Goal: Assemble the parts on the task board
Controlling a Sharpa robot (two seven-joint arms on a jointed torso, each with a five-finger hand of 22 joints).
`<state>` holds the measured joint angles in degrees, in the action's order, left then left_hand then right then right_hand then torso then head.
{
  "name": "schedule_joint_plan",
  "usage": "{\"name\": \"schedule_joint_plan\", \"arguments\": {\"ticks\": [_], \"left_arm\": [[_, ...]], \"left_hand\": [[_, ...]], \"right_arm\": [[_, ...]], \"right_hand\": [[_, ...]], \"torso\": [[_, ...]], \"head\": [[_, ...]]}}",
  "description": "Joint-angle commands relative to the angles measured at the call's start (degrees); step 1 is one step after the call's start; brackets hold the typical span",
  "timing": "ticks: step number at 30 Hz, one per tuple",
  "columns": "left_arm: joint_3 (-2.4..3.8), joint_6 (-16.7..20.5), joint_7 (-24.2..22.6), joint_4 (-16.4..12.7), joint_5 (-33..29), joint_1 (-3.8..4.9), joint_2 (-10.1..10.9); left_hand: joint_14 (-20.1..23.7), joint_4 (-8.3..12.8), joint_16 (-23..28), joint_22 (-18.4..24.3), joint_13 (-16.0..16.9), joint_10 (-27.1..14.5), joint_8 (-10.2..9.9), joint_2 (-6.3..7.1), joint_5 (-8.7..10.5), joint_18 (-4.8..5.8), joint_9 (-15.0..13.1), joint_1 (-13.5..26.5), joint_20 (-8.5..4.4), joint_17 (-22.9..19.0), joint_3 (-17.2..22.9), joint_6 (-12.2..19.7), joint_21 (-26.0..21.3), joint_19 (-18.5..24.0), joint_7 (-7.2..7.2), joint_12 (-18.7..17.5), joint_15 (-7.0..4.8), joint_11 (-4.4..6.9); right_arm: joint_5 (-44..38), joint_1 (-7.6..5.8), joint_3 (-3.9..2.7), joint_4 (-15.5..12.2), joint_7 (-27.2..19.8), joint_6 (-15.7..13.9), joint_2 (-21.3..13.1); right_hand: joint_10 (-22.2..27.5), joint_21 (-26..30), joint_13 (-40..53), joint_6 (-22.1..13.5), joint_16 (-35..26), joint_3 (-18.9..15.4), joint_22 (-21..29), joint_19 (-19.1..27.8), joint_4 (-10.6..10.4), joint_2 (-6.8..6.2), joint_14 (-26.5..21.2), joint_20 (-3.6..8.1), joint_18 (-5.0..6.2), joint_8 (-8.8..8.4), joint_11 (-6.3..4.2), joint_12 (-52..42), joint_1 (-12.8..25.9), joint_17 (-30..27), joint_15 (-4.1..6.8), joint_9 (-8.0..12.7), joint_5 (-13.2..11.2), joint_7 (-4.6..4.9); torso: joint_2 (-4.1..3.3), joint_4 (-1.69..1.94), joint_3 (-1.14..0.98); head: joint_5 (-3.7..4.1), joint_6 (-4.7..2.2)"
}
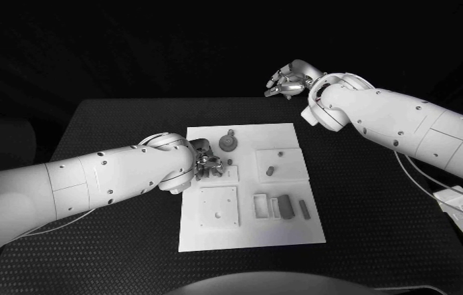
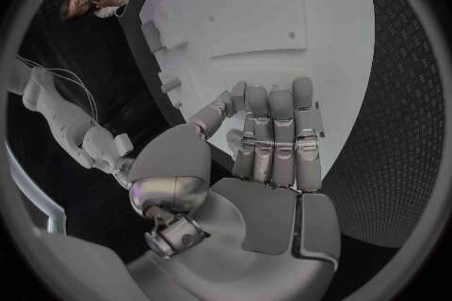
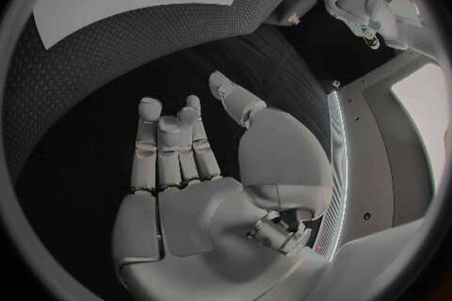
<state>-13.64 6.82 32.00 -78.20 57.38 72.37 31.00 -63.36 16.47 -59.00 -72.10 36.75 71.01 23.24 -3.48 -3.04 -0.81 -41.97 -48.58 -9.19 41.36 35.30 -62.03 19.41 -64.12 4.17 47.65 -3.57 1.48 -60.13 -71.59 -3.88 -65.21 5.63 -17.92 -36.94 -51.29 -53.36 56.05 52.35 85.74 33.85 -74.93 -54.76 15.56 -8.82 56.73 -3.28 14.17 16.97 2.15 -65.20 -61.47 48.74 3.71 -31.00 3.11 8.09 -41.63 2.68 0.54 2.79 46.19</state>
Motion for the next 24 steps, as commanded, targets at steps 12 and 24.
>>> {"name": "schedule_joint_plan", "arguments": {"ticks": [12, 24], "left_arm": [[-0.07, -0.33, -0.40, -0.32, 0.45, -0.16, -0.14], [-0.07, -0.70, -0.48, -0.39, 1.25, -0.29, -0.15]], "left_hand": [[-0.13, 0.03, -0.39, -0.16, -0.20, 3.51, 0.22, -0.39, -0.16, -0.22, -12.02, -1.09, -0.29, -0.31, 0.30, -3.85, -0.10, -0.20, -3.40, 0.43, -0.33, 3.62], [-0.08, -0.02, -1.06, -0.54, -0.62, 3.51, -1.23, 0.60, -0.12, -0.24, -10.98, -1.29, -0.36, -1.16, 0.13, -3.87, -0.26, -0.42, -3.24, 0.94, -0.40, 3.54]], "right_arm": [[0.03, 0.00, -0.03, 0.12, -0.52, 0.96, 0.20], [0.03, 0.00, -0.03, 0.01, -0.48, 1.15, 0.16]], "right_hand": [[0.31, 0.37, -0.10, -0.03, -0.21, -0.32, -0.50, 0.49, -0.13, 0.57, -0.40, -0.02, 0.83, -0.19, 0.03, 0.17, 0.07, -0.05, 0.05, 0.00, -0.23, 0.28], [0.33, 0.38, -0.11, -0.03, -0.20, -0.35, -0.52, 0.50, -0.13, 0.60, -0.41, -0.03, 0.83, -0.19, 0.03, 0.15, 0.12, -0.05, 0.05, 0.00, -0.24, 0.28]], "torso": [[0.00, 0.01, -0.01], [0.03, 0.04, 0.01]], "head": [[0.01, 0.13], [0.05, 0.25]]}}
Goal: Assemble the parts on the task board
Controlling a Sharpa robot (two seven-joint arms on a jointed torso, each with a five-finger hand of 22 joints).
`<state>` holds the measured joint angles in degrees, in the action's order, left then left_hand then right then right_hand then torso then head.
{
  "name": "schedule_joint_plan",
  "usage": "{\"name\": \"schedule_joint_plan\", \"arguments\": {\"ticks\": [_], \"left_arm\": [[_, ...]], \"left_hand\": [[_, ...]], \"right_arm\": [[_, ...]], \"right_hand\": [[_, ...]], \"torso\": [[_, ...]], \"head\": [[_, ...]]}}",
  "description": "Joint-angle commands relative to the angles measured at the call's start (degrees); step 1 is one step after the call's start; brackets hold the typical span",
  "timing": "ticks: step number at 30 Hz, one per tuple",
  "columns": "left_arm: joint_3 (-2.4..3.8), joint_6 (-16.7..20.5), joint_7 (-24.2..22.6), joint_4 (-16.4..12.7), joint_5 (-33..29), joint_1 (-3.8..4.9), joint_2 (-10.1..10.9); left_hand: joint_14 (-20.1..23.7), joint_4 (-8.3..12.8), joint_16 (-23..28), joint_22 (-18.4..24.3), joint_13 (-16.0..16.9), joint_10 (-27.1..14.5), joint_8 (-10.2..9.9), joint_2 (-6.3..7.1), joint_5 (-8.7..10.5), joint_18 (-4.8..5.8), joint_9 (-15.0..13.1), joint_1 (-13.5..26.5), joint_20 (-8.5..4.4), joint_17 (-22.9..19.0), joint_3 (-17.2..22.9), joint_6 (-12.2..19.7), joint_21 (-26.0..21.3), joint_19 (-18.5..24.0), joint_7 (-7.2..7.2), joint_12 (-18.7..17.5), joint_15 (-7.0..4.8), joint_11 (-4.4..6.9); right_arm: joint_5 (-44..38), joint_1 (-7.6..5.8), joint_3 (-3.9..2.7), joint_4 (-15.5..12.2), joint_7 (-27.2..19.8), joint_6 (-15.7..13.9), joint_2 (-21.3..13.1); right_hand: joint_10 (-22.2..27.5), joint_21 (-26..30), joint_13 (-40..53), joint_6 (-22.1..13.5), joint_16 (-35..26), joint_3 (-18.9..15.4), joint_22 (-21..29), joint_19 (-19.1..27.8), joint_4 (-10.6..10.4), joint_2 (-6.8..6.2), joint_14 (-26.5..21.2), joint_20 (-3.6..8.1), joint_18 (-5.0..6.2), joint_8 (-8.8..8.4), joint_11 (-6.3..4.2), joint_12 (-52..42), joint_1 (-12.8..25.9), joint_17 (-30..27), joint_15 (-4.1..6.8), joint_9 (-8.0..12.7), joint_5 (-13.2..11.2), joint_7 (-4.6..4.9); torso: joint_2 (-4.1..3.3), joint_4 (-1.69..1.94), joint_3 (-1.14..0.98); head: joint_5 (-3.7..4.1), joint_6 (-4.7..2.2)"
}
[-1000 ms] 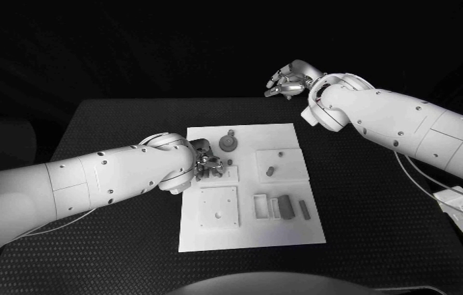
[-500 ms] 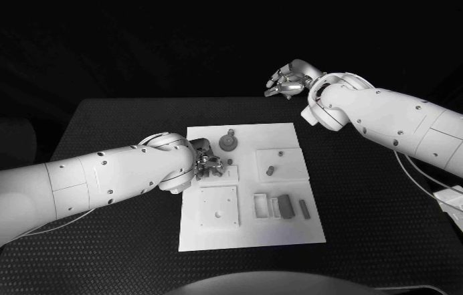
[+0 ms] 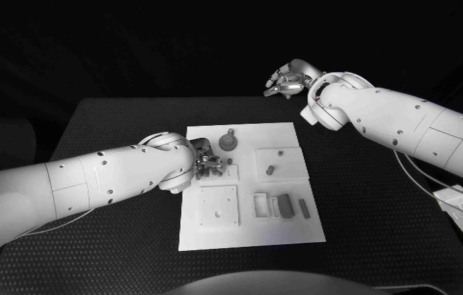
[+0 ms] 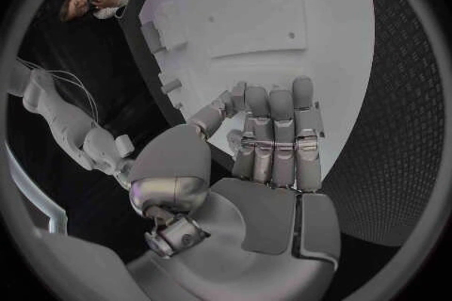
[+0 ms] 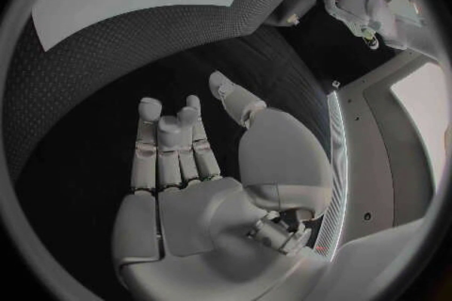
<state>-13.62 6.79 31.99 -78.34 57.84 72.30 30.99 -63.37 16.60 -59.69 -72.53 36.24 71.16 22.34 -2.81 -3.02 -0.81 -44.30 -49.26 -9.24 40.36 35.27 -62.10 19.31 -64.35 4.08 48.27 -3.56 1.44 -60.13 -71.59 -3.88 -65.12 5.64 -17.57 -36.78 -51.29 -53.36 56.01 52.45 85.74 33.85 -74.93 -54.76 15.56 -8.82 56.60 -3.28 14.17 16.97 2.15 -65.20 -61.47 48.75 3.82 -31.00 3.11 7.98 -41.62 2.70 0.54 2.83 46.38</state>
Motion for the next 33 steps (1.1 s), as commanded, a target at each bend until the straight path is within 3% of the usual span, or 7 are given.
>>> {"name": "schedule_joint_plan", "arguments": {"ticks": [1, 6, 19, 33], "left_arm": [[-0.09, -0.77, -0.49, -0.27, 0.83, -0.25, -0.13], [-0.09, -1.02, -0.58, -0.37, 0.91, -0.36, -0.12], [-0.09, -1.10, -0.81, -0.96, 1.97, -0.54, 0.09], [-0.09, 3.15, -1.52, -1.47, 3.28, -0.73, 0.53]], "left_hand": [[-0.09, -0.17, -0.64, -0.24, -0.25, 3.42, -0.90, 0.23, -0.10, -0.26, -8.03, -0.83, -0.34, -0.44, 0.15, -3.97, -0.23, -0.29, -3.11, 0.53, -0.43, 3.56], [-0.11, -0.24, -1.44, -0.64, -0.65, 3.58, -2.47, 0.73, -0.02, -0.29, -6.09, -1.49, -0.38, -1.27, 0.04, -4.52, -0.43, -0.66, -2.93, 1.17, -0.49, 3.43], [-0.42, -0.21, -2.46, -1.15, -0.83, 4.00, -3.64, 0.93, 0.02, -0.39, -4.28, -2.14, -0.53, -1.97, -0.23, -5.23, -0.45, -1.33, -2.87, 2.11, -0.67, 3.41], [-0.84, -0.11, -3.14, -1.48, -0.97, 4.37, -3.95, 0.97, -0.03, -0.47, -3.40, -2.74, -0.72, -2.52, -0.30, -6.07, -0.47, -1.92, -3.06, 2.74, -0.87, 3.61]], "right_arm": [[0.03, 0.00, -0.03, -0.11, -0.48, 0.85, 0.01], [0.03, 0.02, -0.03, -0.22, -0.47, 0.97, 0.00], [0.03, 0.06, -0.02, -0.42, -0.46, 1.03, -0.11], [0.03, 0.32, -0.02, -0.35, -0.48, 1.01, -0.19]], "right_hand": [[0.33, 0.38, -0.06, -0.13, -0.20, -0.35, -0.52, 0.50, -0.13, 0.60, -0.29, -0.03, 0.82, -0.19, 0.03, 0.15, 0.12, -0.06, -0.07, 0.00, -0.23, 0.40], [0.34, 0.38, -0.07, -0.13, -0.19, -0.36, -0.52, 0.51, -0.13, 0.61, -0.29, -0.04, 0.82, -0.19, 0.03, 0.15, 0.13, -0.06, -0.07, 0.00, -0.23, 0.40], [0.35, 0.38, -0.07, -0.14, -0.18, -0.37, -0.53, 0.51, -0.13, 0.64, -0.30, -0.05, 0.83, -0.19, 0.03, 0.14, 0.16, -0.06, -0.07, -0.01, -0.23, 0.40], [0.37, 0.39, -0.08, -0.14, -0.17, -0.38, -0.54, 0.53, -0.13, 0.70, -0.32, -0.06, 0.83, -0.19, 0.04, 0.12, 0.19, -0.07, -0.07, -0.01, -0.23, 0.40]], "torso": [[0.01, 0.01, 0.02], [-0.01, -0.04, 0.01], [-0.02, -0.01, -0.03], [0.01, -0.04, -0.03]], "head": [[0.00, 0.10], [0.01, 0.14], [0.02, 0.27], [-0.02, 0.14]]}}
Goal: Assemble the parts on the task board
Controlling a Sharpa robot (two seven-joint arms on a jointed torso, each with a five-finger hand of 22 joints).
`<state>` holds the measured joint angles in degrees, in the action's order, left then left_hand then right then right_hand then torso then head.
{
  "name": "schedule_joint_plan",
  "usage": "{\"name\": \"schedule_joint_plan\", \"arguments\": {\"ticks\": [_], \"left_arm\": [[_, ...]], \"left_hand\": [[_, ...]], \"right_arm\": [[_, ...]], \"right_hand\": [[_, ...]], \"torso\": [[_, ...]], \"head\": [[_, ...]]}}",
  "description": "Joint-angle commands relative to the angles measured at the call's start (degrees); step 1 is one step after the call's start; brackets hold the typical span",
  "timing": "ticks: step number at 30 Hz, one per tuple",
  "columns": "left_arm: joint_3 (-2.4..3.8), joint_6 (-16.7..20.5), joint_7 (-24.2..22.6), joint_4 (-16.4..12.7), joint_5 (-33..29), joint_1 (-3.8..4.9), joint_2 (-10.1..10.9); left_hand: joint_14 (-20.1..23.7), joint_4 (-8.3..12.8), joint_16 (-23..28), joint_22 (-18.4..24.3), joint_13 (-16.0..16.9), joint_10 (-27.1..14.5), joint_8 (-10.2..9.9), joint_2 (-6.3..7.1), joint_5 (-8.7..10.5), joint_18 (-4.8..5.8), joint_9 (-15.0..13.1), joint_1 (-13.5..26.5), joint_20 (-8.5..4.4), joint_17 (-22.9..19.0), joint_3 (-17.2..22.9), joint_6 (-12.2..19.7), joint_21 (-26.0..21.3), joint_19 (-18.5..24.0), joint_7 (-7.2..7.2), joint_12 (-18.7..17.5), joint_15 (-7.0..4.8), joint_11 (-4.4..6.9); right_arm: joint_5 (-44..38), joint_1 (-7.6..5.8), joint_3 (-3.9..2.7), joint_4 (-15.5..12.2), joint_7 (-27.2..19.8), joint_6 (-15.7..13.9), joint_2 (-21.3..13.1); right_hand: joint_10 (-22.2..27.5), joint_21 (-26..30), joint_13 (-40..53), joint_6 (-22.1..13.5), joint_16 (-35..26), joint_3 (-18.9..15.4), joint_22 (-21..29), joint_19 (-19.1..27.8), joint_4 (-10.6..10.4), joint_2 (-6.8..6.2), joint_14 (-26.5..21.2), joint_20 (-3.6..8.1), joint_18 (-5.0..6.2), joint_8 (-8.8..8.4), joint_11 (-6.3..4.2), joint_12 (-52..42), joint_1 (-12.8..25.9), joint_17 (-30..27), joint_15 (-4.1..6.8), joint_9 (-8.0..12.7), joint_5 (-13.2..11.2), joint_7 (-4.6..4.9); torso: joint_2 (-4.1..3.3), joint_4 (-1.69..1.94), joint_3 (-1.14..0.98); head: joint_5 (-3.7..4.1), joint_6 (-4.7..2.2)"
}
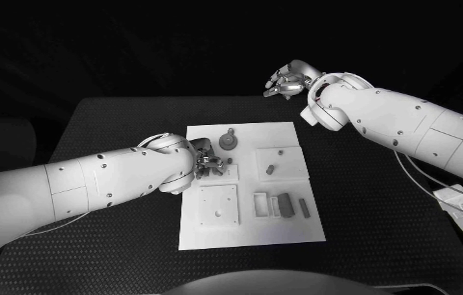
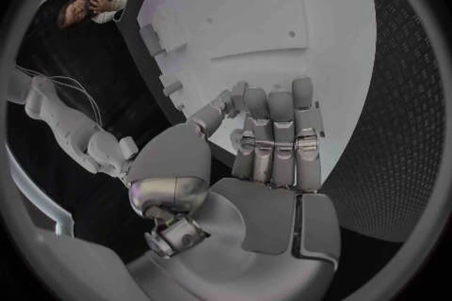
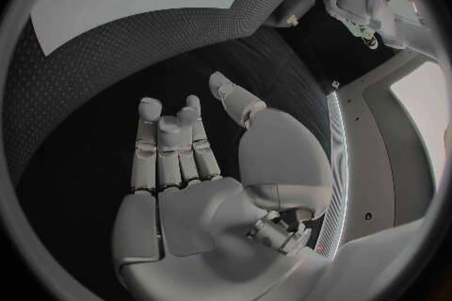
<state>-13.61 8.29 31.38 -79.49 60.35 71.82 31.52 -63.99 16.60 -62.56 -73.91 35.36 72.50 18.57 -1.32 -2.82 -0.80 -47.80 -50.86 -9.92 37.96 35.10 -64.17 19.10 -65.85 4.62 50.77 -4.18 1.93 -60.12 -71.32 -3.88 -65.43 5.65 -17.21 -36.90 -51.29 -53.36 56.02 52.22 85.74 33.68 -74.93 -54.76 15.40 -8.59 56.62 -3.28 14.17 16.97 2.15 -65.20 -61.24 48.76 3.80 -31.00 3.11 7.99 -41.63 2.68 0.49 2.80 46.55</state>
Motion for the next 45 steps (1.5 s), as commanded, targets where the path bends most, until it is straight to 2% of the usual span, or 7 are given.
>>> {"name": "schedule_joint_plan", "arguments": {"ticks": [1, 10, 24, 45], "left_arm": [[-0.10, 1.71, -0.90, -0.33, 0.76, -0.26, 0.01], [-0.10, 2.23, -0.64, -0.51, 0.98, -0.31, 0.26], [-0.10, 0.95, -0.36, -0.49, 0.97, -0.32, 0.47], [-0.10, 0.41, -0.24, -0.37, 0.96, -0.54, 0.21]], "left_hand": [[-0.24, -0.10, -0.29, -0.12, -0.09, 3.05, -0.20, -0.52, -0.24, -0.48, 0.13, -1.15, -0.04, -0.13, -0.12, -4.01, -0.26, -0.44, -3.61, 0.26, -0.25, 3.12], [-0.40, -0.12, -0.49, -0.22, -0.16, 3.19, -0.24, -0.53, -0.27, -0.48, 0.37, -1.29, -0.09, -0.33, -0.14, -4.29, -0.28, -0.64, -3.68, 0.45, -0.30, 3.19], [-0.46, -0.16, -0.63, -0.28, -0.21, 3.23, -0.30, -0.67, -0.27, -0.46, 0.56, -1.21, -0.10, -0.49, -0.21, -4.45, -0.33, -0.74, -3.71, 0.57, -0.32, 3.22], [-0.45, -0.14, -0.75, -0.35, -0.30, 3.21, -0.38, -0.79, -0.26, -0.44, 0.77, -1.10, -0.11, -0.69, -0.29, -4.55, -0.43, -0.77, -3.72, 0.67, -0.32, 3.23]], "right_arm": [[0.03, 0.06, -0.03, -0.04, -0.49, 0.65, -0.08], [0.03, 0.14, -0.03, -0.06, -0.48, 0.69, -0.14], [0.03, 0.33, -0.03, 0.14, -0.48, 0.89, -0.03], [0.03, 0.35, -0.03, 0.18, -0.48, 1.07, 0.00]], "right_hand": [[0.37, 0.39, -0.09, 0.09, -0.17, -0.22, -0.54, 0.53, 0.03, 0.47, -0.34, -0.06, 0.83, -0.19, 0.04, 0.12, -0.04, -0.07, -0.05, -0.02, -0.23, 0.38], [0.38, 0.40, -0.10, 0.10, -0.16, -0.22, -0.55, 0.54, 0.05, 0.49, -0.35, -0.06, 0.83, -0.19, 0.04, 0.11, -0.03, -0.08, -0.05, -0.02, -0.23, 0.38], [0.39, 0.40, -0.11, 0.11, -0.15, -0.23, -0.57, 0.55, 0.08, 0.52, -0.37, -0.07, 0.83, -0.18, 0.03, 0.09, -0.03, -0.08, -0.05, -0.03, -0.23, 0.38], [0.42, 0.42, -0.12, 0.12, -0.14, -0.25, -0.59, 0.58, 0.11, 0.55, -0.40, -0.08, 0.83, -0.18, 0.03, 0.07, 0.00, -0.09, -0.06, -0.05, -0.23, 0.37]], "torso": [[0.03, -0.01, 0.01], [0.03, 0.02, 0.06], [0.02, 0.07, 0.10], [0.00, -0.05, 0.03]], "head": [[0.02, -0.05], [0.04, 0.02], [0.02, 0.23], [-0.07, 0.13]]}}
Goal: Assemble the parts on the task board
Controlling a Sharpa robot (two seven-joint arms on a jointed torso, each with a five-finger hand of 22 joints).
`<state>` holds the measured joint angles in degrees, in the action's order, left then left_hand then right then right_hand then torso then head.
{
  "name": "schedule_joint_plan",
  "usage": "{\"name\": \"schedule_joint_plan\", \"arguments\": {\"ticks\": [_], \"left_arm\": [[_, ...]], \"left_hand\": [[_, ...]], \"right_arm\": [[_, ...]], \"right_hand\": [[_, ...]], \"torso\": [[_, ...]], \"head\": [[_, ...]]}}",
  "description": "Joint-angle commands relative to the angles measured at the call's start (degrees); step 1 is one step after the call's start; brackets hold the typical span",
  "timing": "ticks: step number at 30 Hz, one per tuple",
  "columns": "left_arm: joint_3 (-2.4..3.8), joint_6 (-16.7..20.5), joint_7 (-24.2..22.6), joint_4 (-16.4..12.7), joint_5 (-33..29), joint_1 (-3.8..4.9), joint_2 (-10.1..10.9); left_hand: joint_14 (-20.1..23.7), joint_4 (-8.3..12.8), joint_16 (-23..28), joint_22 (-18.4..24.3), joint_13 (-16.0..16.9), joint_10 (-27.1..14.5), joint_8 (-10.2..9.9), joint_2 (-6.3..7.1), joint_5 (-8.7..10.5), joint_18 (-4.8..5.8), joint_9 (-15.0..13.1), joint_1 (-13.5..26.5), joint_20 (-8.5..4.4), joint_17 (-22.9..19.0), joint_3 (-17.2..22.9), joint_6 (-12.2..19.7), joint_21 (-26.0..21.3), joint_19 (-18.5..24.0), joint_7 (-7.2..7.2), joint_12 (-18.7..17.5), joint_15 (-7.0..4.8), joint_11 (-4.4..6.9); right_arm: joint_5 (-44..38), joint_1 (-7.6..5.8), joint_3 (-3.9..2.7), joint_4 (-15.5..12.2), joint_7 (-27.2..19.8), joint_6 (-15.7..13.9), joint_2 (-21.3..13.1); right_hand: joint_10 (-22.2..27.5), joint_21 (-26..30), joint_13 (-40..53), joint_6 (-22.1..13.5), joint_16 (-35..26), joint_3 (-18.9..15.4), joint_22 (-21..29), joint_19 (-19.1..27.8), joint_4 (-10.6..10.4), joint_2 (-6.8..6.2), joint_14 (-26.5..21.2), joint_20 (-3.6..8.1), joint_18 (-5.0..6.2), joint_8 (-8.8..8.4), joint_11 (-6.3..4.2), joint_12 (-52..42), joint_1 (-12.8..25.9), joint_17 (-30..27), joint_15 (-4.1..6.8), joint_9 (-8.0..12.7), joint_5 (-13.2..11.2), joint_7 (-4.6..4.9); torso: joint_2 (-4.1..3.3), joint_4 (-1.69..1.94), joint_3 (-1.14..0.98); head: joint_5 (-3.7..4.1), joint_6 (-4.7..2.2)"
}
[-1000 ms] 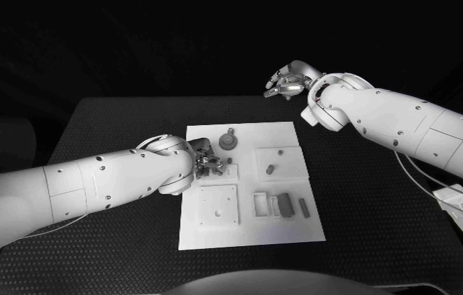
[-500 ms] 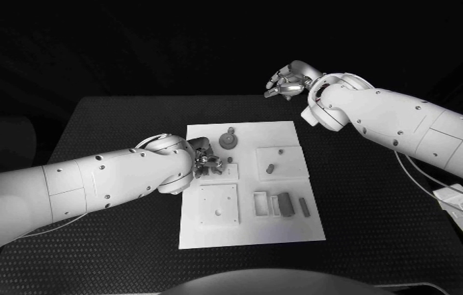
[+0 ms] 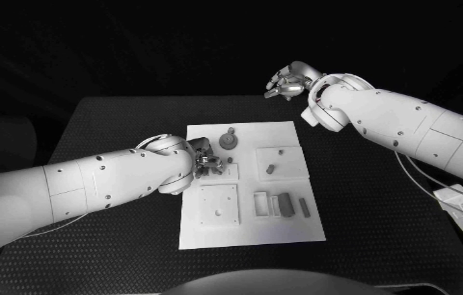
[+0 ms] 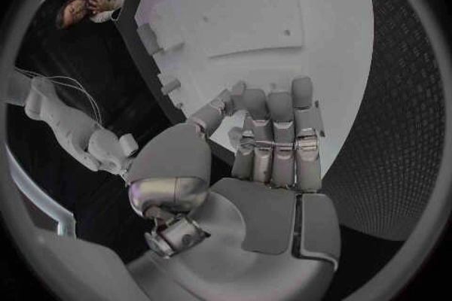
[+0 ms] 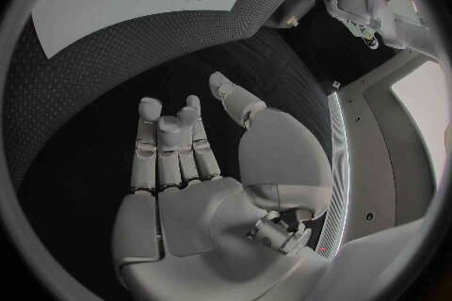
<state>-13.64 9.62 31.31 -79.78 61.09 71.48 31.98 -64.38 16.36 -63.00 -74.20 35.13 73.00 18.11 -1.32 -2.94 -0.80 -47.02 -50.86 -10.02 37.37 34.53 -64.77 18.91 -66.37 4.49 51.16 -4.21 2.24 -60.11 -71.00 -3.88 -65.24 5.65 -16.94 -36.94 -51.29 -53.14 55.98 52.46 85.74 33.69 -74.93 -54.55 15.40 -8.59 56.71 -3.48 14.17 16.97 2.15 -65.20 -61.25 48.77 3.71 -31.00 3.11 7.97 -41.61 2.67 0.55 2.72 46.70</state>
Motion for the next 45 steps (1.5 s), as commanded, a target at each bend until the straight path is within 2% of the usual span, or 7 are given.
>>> {"name": "schedule_joint_plan", "arguments": {"ticks": [1, 24, 41, 45], "left_arm": [[-0.07, -1.15, -0.15, -0.07, 0.21, -0.21, -0.26], [-0.07, -2.67, -0.35, 0.60, 0.24, -0.69, -0.81], [-0.07, -3.06, -0.75, 0.51, 0.70, -0.74, -0.91], [-0.07, -3.20, -0.82, 0.50, 0.95, -0.74, -0.89]], "left_hand": [[-0.06, 0.10, -0.31, -0.06, -0.07, 2.70, 0.08, -0.79, -0.14, -0.45, 0.01, -1.08, -0.01, -0.11, 0.27, -3.96, -0.24, -0.26, -3.59, 0.28, -0.30, 2.92], [-0.27, -0.26, -0.98, -0.32, -0.01, 3.13, 0.26, -0.07, -0.41, -0.47, 0.56, -0.44, -0.11, -0.70, 0.06, -5.06, -0.45, -0.76, -3.83, 1.18, -0.35, 3.06], [-0.70, -0.79, -1.93, -0.75, 0.22, 3.53, 0.57, 0.42, -0.81, -0.58, 0.95, 0.17, -0.26, -1.12, 0.20, -6.12, -0.47, -1.46, -4.19, 2.20, -0.46, 3.36], [-0.84, -0.81, -2.47, -1.05, 0.37, 3.65, 0.72, 0.69, -1.78, -0.64, 1.11, 0.24, -0.31, -1.29, 0.32, -6.49, -0.44, -1.77, -4.34, 2.75, -0.53, 3.50]], "right_arm": [[0.02, 0.03, -0.03, 0.01, -0.47, 0.81, 0.03], [0.02, 0.12, -0.03, 0.12, -0.48, 1.09, 0.06], [0.02, 0.15, -0.03, 0.09, -0.40, 1.37, 0.07], [0.02, 0.18, -0.03, 0.13, -0.40, 1.41, 0.06]], "right_hand": [[0.42, 0.20, -0.09, -0.12, -0.14, -0.25, -0.59, 0.37, 0.11, 0.56, -0.49, 0.13, 0.83, -0.17, 0.03, 0.07, 0.00, -0.10, 0.04, -0.05, -0.23, 0.40], [0.45, 0.22, -0.11, -0.12, -0.13, -0.30, -0.60, 0.40, 0.11, 0.54, -0.53, 0.11, 0.83, -0.18, 0.04, 0.05, 0.09, -0.11, 0.03, -0.06, -0.24, 0.40], [0.51, 0.26, -0.14, -0.20, -0.14, -0.36, -0.61, 0.45, 0.11, 0.44, -0.58, 0.08, 0.83, -0.22, 0.06, 0.06, 0.20, -0.13, 0.02, -0.05, -0.23, 0.42], [0.52, 0.26, -0.14, -0.21, -0.14, -0.36, -0.61, 0.46, 0.12, 0.43, -0.59, 0.08, 0.82, -0.22, 0.06, 0.06, 0.20, -0.13, 0.01, -0.05, -0.23, 0.42]], "torso": [[-0.02, -0.05, -0.03], [-0.03, 0.01, -0.01], [-0.02, -0.01, -0.03], [-0.03, -0.02, -0.05]], "head": [[0.01, -0.02], [0.08, 0.22], [0.18, 0.38], [0.19, 0.41]]}}
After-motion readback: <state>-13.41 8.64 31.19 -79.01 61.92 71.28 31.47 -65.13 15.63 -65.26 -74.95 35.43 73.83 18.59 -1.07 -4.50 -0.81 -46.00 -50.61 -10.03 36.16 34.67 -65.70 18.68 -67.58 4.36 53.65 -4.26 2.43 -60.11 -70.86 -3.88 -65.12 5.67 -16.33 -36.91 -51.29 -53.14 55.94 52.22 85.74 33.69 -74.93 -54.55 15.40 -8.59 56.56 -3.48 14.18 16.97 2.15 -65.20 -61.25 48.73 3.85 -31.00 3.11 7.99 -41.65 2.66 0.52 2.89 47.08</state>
